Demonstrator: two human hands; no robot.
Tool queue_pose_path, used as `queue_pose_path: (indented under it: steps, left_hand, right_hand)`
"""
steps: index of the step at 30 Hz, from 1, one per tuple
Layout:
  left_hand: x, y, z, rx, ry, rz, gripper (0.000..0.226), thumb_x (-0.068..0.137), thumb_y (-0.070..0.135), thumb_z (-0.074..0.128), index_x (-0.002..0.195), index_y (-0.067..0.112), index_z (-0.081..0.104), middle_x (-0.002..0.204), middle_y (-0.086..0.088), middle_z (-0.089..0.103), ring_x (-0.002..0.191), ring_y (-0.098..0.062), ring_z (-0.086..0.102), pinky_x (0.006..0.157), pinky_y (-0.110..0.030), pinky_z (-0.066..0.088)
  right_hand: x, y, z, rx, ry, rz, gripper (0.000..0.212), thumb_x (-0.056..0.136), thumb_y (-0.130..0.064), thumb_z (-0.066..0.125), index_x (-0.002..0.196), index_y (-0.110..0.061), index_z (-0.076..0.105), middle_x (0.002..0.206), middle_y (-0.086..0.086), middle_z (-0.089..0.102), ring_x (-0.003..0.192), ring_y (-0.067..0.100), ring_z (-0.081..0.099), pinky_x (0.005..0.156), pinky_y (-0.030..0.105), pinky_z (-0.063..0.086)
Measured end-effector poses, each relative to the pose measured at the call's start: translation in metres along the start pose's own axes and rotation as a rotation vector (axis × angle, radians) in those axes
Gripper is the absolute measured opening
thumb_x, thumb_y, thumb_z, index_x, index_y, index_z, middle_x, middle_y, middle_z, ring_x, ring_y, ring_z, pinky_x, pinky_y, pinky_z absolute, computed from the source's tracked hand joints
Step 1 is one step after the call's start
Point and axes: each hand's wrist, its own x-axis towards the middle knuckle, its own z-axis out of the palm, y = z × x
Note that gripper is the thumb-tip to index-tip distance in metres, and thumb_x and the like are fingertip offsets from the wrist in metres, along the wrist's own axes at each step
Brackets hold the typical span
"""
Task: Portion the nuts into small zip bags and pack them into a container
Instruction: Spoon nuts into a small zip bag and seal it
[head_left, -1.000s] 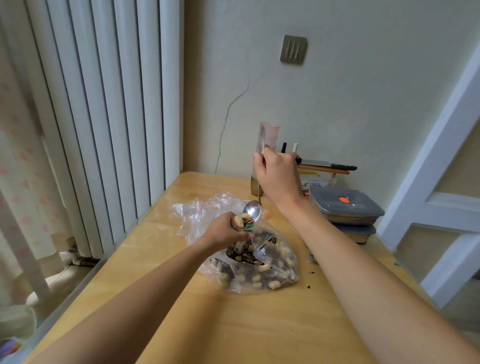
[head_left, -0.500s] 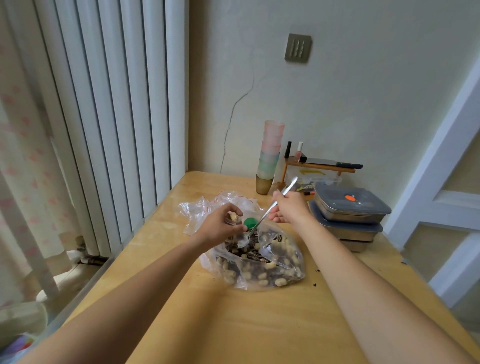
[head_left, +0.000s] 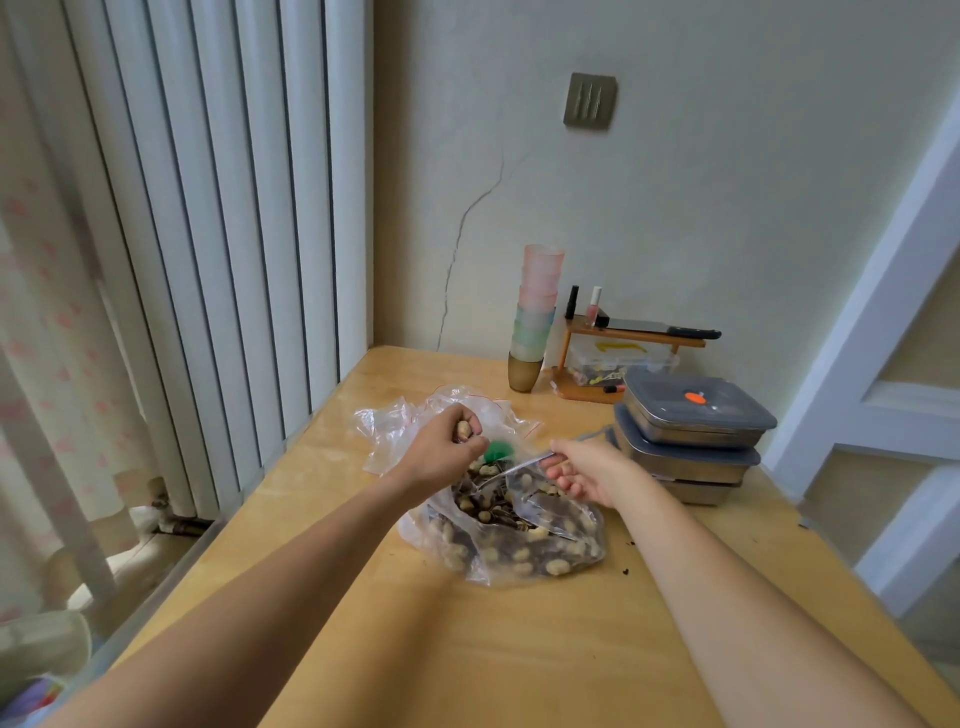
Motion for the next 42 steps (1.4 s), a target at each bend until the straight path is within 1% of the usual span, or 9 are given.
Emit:
queue_pose_path:
  steps: [6,8,10,15,19,22,27,33,42]
  left_hand:
    - [0.002,0.001,0.008,0.259,-0.002,0.045,0.040,0.095,0.009,0.060,0.129,0.013,0.041,0.077,-0.003,0.055,0.066,-0.017,0.052,0.057,-0.021,0.046]
    - [0.003,0.001,0.012,0.375,-0.019,0.082,0.052,0.097,0.007,0.054,0.141,0.011,0.028,0.074,-0.005,0.057,0.068,-0.027,0.058,0.065,-0.032,0.053]
    - [0.004,0.000,0.017,0.463,-0.056,0.110,0.069,0.097,0.006,0.053,0.151,0.010,0.012,0.069,-0.008,0.057,0.068,-0.035,0.060,0.069,-0.047,0.053]
    - [0.005,0.002,0.022,0.501,-0.099,0.127,0.102,0.087,0.005,0.071,0.156,0.011,-0.004,0.064,0.000,0.055,0.058,-0.021,0.055,0.060,-0.036,0.049]
    - [0.005,0.000,0.019,0.416,-0.081,0.108,0.103,0.084,0.008,0.077,0.154,0.010,0.001,0.064,0.003,0.057,0.056,-0.014,0.057,0.054,-0.018,0.046]
    - [0.004,0.000,0.015,0.352,-0.055,0.074,0.097,0.083,0.006,0.079,0.150,0.009,0.009,0.064,0.002,0.057,0.056,-0.007,0.055,0.053,-0.010,0.043]
    - [0.007,-0.002,0.011,0.317,-0.038,0.015,0.083,0.085,0.004,0.073,0.144,0.016,0.015,0.074,-0.005,0.057,0.056,-0.014,0.054,0.052,-0.020,0.048]
    - [0.006,0.000,0.013,0.274,-0.079,0.081,0.082,0.087,0.002,0.068,0.146,0.013,0.011,0.070,-0.004,0.055,0.058,-0.015,0.054,0.054,-0.020,0.045]
    - [-0.003,0.010,0.007,0.086,-0.202,0.072,0.090,0.085,-0.007,0.067,0.145,0.021,0.006,0.088,-0.008,0.055,0.073,-0.019,0.057,0.066,-0.027,0.051]
  right_hand:
    - [-0.006,-0.004,0.003,-0.289,0.060,-0.091,0.039,0.104,-0.031,0.055,0.084,-0.002,0.073,0.052,-0.004,0.056,0.040,0.011,0.040,0.043,0.022,0.029]
    - [-0.008,-0.010,0.009,-0.346,0.032,-0.114,0.039,0.103,-0.030,0.055,0.083,-0.003,0.075,0.051,-0.004,0.058,0.040,0.011,0.042,0.046,0.023,0.031]
    - [-0.010,-0.016,0.016,-0.402,0.019,-0.148,0.037,0.102,-0.028,0.055,0.081,-0.006,0.074,0.053,-0.003,0.059,0.040,0.010,0.043,0.043,0.021,0.031]
    - [-0.009,-0.025,0.028,-0.372,-0.032,-0.323,0.025,0.100,-0.029,0.056,0.094,-0.011,0.072,0.075,0.004,0.066,0.051,0.014,0.051,0.048,0.025,0.037]
    - [-0.014,-0.030,0.032,-0.401,-0.123,-0.377,0.037,0.094,-0.050,0.066,0.108,-0.016,0.066,0.097,0.017,0.074,0.064,0.019,0.057,0.054,0.028,0.042]
    - [-0.016,-0.032,0.033,-0.419,-0.173,-0.358,0.022,0.097,-0.021,0.065,0.114,-0.008,0.063,0.089,0.012,0.072,0.053,0.011,0.057,0.049,0.024,0.038]
    - [-0.013,-0.031,0.036,-0.463,0.008,-0.342,0.026,0.096,-0.006,0.043,0.107,-0.016,0.064,0.080,0.003,0.067,0.060,0.021,0.062,0.057,0.032,0.044]
    - [-0.020,-0.038,0.040,-0.313,-0.161,-0.423,0.017,0.099,-0.027,0.065,0.102,-0.011,0.067,0.094,0.006,0.072,0.051,0.011,0.054,0.049,0.022,0.041]
    - [-0.024,-0.050,0.044,-0.440,-0.075,-0.492,0.014,0.085,-0.004,0.069,0.095,-0.012,0.075,0.078,0.003,0.072,0.060,0.011,0.063,0.053,0.020,0.044]
